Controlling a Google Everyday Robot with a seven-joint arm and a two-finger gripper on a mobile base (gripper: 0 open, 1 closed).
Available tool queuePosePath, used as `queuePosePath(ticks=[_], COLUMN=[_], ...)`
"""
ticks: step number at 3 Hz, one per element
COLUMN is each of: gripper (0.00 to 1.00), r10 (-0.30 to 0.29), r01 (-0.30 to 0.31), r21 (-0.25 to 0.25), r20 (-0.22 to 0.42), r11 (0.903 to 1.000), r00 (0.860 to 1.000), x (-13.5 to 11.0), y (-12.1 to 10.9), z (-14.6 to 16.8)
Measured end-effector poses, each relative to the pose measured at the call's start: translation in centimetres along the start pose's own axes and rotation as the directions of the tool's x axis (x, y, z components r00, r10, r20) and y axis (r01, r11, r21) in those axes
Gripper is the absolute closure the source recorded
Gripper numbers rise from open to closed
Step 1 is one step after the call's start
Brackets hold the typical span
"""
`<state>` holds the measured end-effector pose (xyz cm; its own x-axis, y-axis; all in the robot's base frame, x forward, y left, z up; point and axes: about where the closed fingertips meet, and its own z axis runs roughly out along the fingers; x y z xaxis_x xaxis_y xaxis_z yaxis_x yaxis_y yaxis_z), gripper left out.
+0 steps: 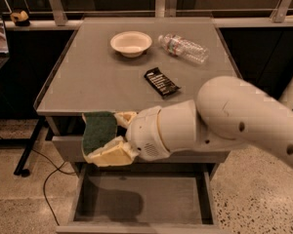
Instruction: Place sponge into middle drawer
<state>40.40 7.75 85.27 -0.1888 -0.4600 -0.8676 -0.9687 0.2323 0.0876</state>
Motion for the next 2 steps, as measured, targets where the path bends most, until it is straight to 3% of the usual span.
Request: queuePosePath(ticks=[1,2], gripper=[1.00,1.00], r10=[0.102,0.191], r01=[-0.101,-0.186], r21=[0.128,0.196], r20=[-0.008,-0.008], r11=[0.9867,0.9628], r00=[0.995,0.982], x=[3.0,5.6], y=[-0.2,-0.8], z=[0.3,0.6])
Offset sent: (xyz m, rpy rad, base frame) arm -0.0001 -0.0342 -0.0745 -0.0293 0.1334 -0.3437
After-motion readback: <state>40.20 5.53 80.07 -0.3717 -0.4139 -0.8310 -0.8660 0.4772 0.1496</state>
